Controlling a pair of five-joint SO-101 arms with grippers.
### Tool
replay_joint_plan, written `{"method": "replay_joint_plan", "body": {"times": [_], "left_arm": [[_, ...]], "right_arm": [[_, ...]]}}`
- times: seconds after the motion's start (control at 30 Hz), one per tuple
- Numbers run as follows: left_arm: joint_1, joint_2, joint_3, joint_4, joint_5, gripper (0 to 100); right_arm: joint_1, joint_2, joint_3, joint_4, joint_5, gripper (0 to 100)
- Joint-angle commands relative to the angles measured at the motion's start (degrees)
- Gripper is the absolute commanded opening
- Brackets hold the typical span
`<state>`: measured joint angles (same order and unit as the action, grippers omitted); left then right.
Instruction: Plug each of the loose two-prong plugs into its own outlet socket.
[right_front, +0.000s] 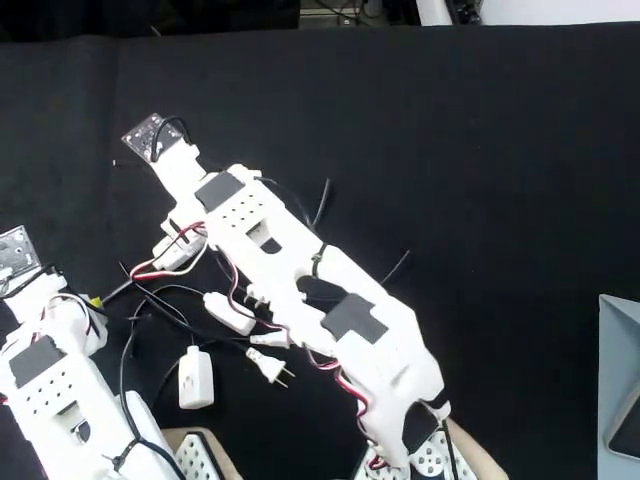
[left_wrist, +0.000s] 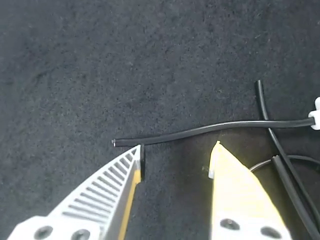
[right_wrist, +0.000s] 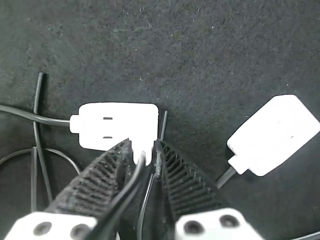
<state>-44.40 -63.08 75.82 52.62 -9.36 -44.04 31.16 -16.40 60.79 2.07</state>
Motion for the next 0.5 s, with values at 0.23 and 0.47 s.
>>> {"method": "replay_joint_plan", "body": {"times": [0.23, 0.47], "left_arm": [[-0.04, -0.79, -0.40, -0.79, 0.53, 22], [-0.04, -0.79, -0.40, -0.79, 0.53, 22]], "right_arm": [[-1.14, 2.77, -3.38, 0.18, 0.53, 1.2], [-1.93, 7.34, -7.60, 2.73, 0.62, 1.2]]}}
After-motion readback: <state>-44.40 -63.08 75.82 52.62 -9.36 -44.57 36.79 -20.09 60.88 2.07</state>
